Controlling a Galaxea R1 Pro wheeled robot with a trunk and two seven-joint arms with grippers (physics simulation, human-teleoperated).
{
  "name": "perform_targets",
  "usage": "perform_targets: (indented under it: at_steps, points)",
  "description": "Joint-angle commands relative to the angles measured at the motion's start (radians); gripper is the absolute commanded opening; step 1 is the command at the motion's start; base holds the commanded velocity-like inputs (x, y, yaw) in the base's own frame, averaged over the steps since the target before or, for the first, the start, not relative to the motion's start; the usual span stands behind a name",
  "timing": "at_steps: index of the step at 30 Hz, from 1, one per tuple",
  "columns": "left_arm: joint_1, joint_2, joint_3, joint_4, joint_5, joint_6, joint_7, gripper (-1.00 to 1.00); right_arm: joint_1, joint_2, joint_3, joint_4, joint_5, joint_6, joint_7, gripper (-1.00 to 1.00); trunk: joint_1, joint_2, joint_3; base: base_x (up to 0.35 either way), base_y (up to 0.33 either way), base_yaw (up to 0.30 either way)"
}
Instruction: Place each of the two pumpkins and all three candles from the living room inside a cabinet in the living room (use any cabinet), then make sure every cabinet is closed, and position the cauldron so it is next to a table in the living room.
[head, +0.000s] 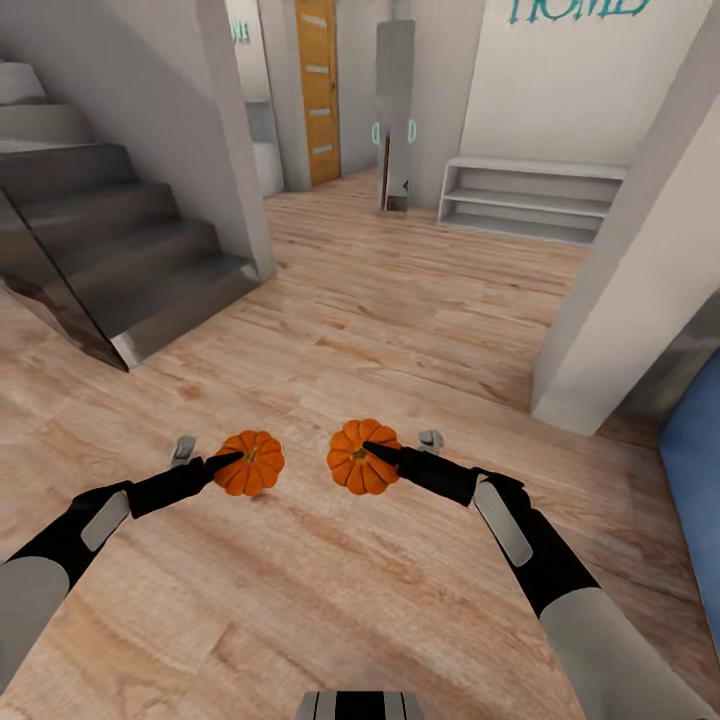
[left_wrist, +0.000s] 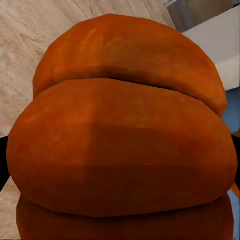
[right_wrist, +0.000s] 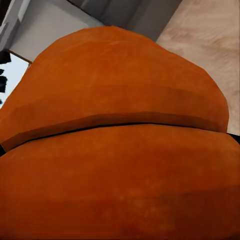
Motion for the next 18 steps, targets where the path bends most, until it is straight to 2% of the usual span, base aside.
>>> perform_targets:
  at_steps: [1,4,6,11,15,18]
  points:
    - [0.0,-0.001,-0.001,0.018,0.0,0.001,0.0,-1.0,0.0,0.0,0.0,0.011,0.004,-0.004,-0.002,-1.0,0.0,0.0,0.004,0.0,0.0,0.208]
    - [0.0,0.0,-0.002,0.037,0.0,0.001,0.0,-1.0,0.0,-0.006,-0.001,0.059,0.064,-0.023,-0.004,-1.0,-0.002,0.001,0.016,0.0,0.0,0.228]
    - [0.0,-0.001,-0.002,0.039,0.0,0.001,0.001,-1.0,0.0,-0.008,-0.001,0.068,0.082,-0.026,-0.001,-1.0,-0.003,0.001,0.023,0.0,0.0,0.225]
    - [0.0,-0.001,-0.002,0.041,-0.001,0.0,0.003,-1.0,0.0,-0.009,-0.001,0.072,0.09,-0.027,0.003,-1.0,-0.005,0.003,0.043,0.0,0.0,0.208]
    - [0.0,0.008,-0.001,0.041,-0.007,0.001,0.002,-1.0,0.0,-0.007,-0.001,0.072,0.09,-0.028,0.003,-1.0,-0.007,0.004,0.058,0.0,0.0,0.195]
    - [0.0,0.002,-0.002,0.041,-0.008,0.0,0.003,-1.0,0.0,-0.004,-0.001,0.072,0.088,-0.028,0.001,-1.0,-0.008,0.004,0.07,0.0,0.0,0.192]
